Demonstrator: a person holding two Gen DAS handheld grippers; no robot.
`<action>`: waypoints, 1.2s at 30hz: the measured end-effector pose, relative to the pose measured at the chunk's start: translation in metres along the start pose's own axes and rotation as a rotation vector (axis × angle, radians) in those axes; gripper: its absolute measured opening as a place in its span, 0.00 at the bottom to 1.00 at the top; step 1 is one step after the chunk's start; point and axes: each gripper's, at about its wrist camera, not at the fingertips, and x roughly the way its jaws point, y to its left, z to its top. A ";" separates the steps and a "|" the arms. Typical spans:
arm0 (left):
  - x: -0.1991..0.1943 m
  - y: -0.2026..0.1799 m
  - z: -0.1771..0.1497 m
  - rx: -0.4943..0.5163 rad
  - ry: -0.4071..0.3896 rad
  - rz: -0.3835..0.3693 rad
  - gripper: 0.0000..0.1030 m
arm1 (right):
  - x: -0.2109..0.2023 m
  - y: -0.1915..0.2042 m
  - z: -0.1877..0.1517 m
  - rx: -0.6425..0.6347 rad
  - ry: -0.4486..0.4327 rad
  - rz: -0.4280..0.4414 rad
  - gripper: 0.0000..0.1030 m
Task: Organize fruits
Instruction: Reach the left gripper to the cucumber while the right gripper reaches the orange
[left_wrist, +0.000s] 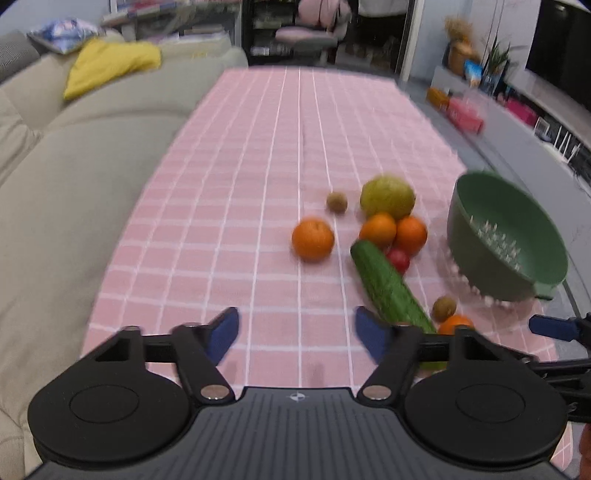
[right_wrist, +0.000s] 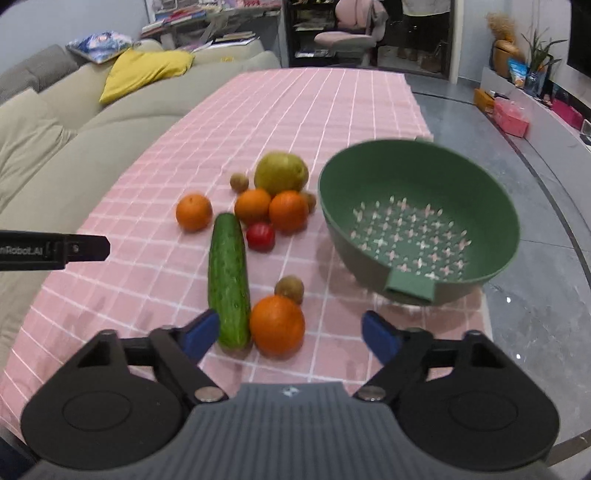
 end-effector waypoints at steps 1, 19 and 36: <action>0.001 -0.001 0.000 -0.002 0.005 -0.026 0.69 | 0.007 0.000 -0.003 -0.009 0.027 -0.012 0.69; 0.076 -0.038 0.013 -0.095 0.141 -0.188 0.78 | 0.046 -0.011 -0.001 0.131 0.086 0.062 0.55; 0.101 -0.071 0.013 0.030 0.210 -0.147 0.54 | 0.053 -0.015 0.001 0.161 0.092 0.111 0.52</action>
